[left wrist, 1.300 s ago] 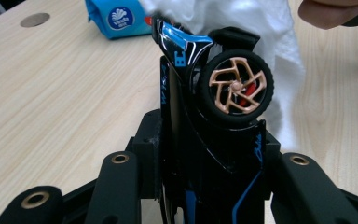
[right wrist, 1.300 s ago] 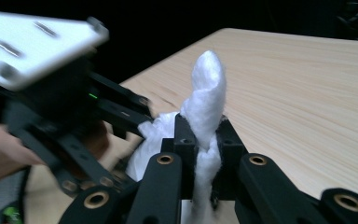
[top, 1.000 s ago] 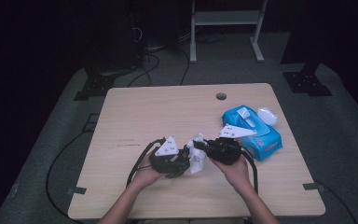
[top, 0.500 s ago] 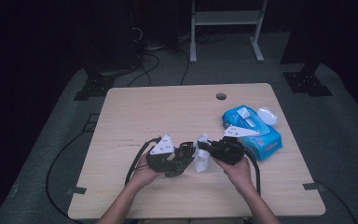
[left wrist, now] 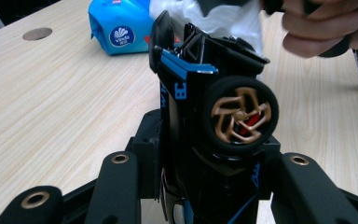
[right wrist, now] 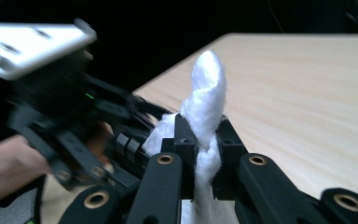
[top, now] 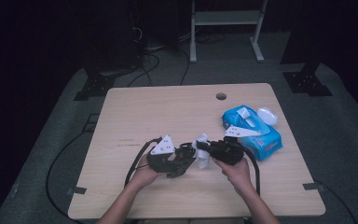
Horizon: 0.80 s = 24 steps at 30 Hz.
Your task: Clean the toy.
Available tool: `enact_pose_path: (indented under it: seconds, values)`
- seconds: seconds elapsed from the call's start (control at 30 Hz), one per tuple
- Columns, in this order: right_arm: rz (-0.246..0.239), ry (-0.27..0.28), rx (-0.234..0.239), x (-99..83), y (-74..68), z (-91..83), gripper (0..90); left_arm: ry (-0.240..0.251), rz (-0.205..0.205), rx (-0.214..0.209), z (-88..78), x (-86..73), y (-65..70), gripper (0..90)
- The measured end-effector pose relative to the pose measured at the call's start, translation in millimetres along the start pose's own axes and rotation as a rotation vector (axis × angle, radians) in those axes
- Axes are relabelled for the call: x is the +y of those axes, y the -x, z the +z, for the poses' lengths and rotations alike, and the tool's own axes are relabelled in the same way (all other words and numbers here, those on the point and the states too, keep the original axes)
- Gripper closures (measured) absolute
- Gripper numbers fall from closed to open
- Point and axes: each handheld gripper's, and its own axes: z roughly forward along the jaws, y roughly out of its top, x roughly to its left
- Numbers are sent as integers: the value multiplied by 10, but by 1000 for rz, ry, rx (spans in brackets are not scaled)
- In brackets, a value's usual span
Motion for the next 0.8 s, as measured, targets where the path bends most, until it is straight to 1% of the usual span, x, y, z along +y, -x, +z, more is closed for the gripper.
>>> enact_pose_path:
  seconds: [0.07,0.13,0.17,0.23,0.3,0.37,0.4,0.43,0.5,0.57,0.6,0.67,0.73,0.8]
  values:
    - [-22,6,3,37,-40,-5,822,13,-5,-3,-20,11,-7,572]
    - [-19,0,-8,12,-11,6,822,13,-5,1,-45,14,-14,573]
    - [-13,-12,-20,-19,26,13,822,10,-5,2,-51,10,-18,572]
    - [15,-40,-38,-94,105,34,822,3,-12,1,-46,-3,-28,573]
    - [26,-50,-37,-132,118,40,822,-12,-11,1,-26,-12,-35,572]
    - [19,-46,-35,-121,97,38,822,-17,-12,1,-16,-15,-39,572]
    - [3,-27,-17,-67,45,18,822,-15,-18,-8,-8,-18,-44,572]
    - [-4,-16,-13,-42,23,8,822,-10,-19,-7,-6,-15,-41,572]
    - [-8,-11,-9,-31,19,5,822,-12,-16,-6,-12,-7,-36,572]
    - [1,-30,-23,-83,66,22,821,-19,-15,-4,-13,-5,-34,572]
    - [3,-49,-37,-121,98,35,821,-24,-14,-3,-10,-7,-37,572]
    - [24,-91,-60,-188,166,49,821,-26,-23,-7,-7,-4,-51,572]
    - [29,-90,-71,-206,192,24,821,-39,-32,-9,16,17,-76,572]
    - [20,-74,-82,-173,202,-20,822,-73,-34,-11,62,69,-118,572]
